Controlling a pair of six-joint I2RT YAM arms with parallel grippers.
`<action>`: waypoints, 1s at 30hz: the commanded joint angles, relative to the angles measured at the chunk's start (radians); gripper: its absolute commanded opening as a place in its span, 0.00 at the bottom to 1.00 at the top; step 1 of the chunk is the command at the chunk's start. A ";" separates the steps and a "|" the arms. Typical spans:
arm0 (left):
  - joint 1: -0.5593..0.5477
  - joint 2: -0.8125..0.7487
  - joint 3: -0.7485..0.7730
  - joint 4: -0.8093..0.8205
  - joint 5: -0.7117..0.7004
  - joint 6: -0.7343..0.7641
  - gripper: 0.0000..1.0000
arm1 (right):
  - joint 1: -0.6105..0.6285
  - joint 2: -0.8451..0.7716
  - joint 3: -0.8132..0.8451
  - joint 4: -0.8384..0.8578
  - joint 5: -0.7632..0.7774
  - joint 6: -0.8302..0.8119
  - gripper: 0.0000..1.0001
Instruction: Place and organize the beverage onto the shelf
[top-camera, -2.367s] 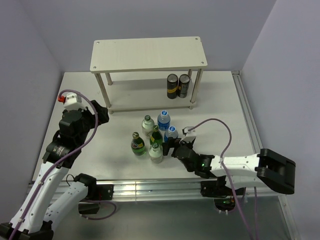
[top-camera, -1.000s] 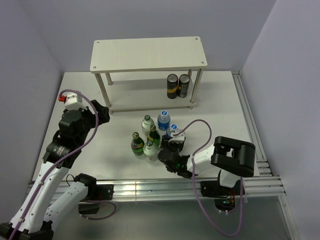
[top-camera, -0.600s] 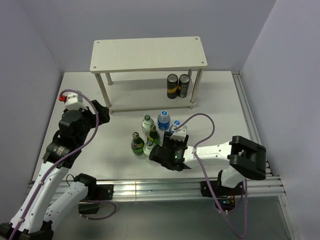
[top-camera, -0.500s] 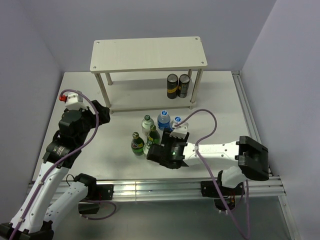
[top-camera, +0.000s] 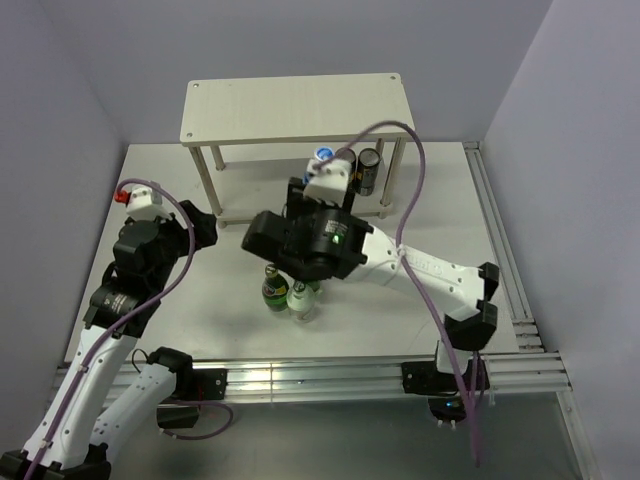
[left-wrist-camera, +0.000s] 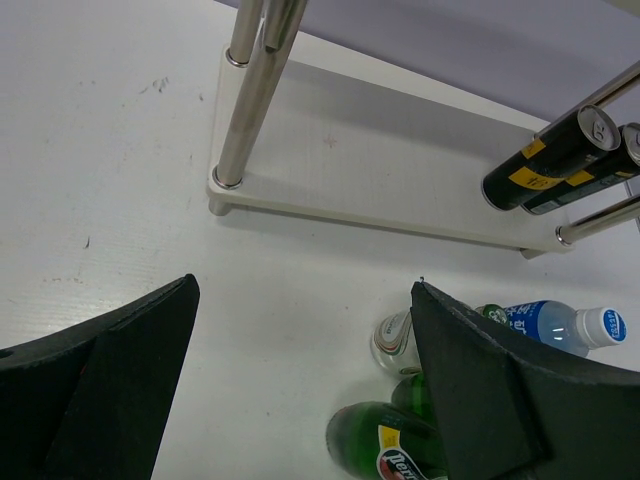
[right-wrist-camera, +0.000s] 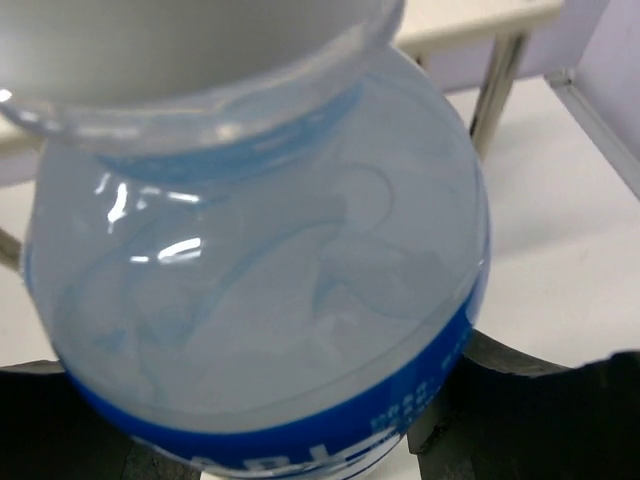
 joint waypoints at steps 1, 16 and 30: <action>0.008 -0.018 0.007 0.032 0.017 0.019 0.94 | -0.089 0.082 0.303 -0.110 0.382 -0.301 0.00; 0.026 -0.019 0.006 0.040 0.033 0.020 0.93 | -0.425 -0.133 0.211 0.948 -0.374 -1.346 0.00; 0.040 -0.016 0.003 0.042 0.044 0.019 0.93 | -0.664 0.040 0.361 1.040 -0.560 -1.227 0.00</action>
